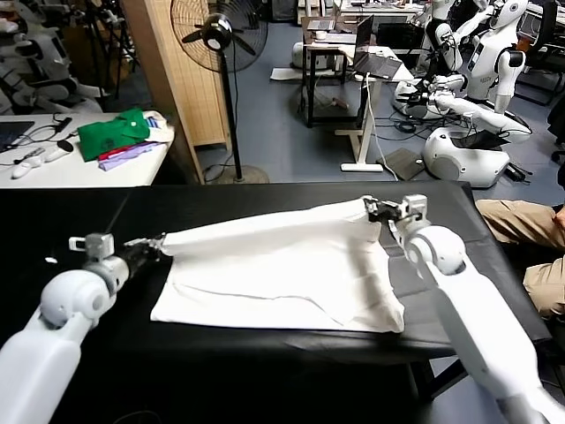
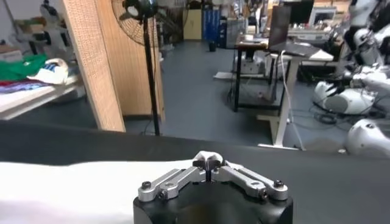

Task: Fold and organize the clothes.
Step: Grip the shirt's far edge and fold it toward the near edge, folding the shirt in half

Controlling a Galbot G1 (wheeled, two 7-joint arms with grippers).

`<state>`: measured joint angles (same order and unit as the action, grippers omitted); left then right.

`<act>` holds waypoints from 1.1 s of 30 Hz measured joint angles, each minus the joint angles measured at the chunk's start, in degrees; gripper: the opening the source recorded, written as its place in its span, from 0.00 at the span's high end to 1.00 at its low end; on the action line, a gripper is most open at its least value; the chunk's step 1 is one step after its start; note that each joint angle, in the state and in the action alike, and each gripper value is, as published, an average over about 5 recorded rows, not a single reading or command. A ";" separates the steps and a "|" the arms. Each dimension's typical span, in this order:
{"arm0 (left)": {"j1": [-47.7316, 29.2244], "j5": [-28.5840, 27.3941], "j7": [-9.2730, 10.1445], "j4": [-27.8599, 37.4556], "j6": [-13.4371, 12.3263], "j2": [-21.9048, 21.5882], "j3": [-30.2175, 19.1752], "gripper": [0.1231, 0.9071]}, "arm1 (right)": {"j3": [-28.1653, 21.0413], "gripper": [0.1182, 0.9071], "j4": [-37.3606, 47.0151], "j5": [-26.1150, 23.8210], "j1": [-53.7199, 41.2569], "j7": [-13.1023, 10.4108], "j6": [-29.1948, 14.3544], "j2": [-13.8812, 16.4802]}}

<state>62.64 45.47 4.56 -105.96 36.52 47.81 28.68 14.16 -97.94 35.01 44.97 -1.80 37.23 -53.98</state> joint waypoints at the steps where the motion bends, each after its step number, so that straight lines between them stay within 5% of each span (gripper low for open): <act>1: 0.82 -0.13 0.02 -0.78 -0.01 -0.05 0.25 1.00 | 0.30 1.00 -1.47 -0.04 1.19 -0.19 1.07 0.75; 13: 9.85 -1.45 -0.20 -6.69 -0.67 -0.65 3.71 1.00 | 0.77 1.00 -11.84 -0.10 10.03 -0.42 4.97 4.45; 30: 13.79 -4.62 -0.78 -6.13 -0.49 0.24 3.66 1.00 | 0.90 0.99 -15.38 -2.78 17.34 -0.72 4.96 4.32; 33: 14.23 -4.91 -0.79 -6.67 0.00 0.42 3.80 0.98 | 1.87 0.91 -16.39 -2.88 18.87 -0.88 4.97 4.32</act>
<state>76.86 40.56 3.77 -112.64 36.53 48.23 32.48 16.03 -114.34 32.13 63.84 -2.68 42.19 -49.66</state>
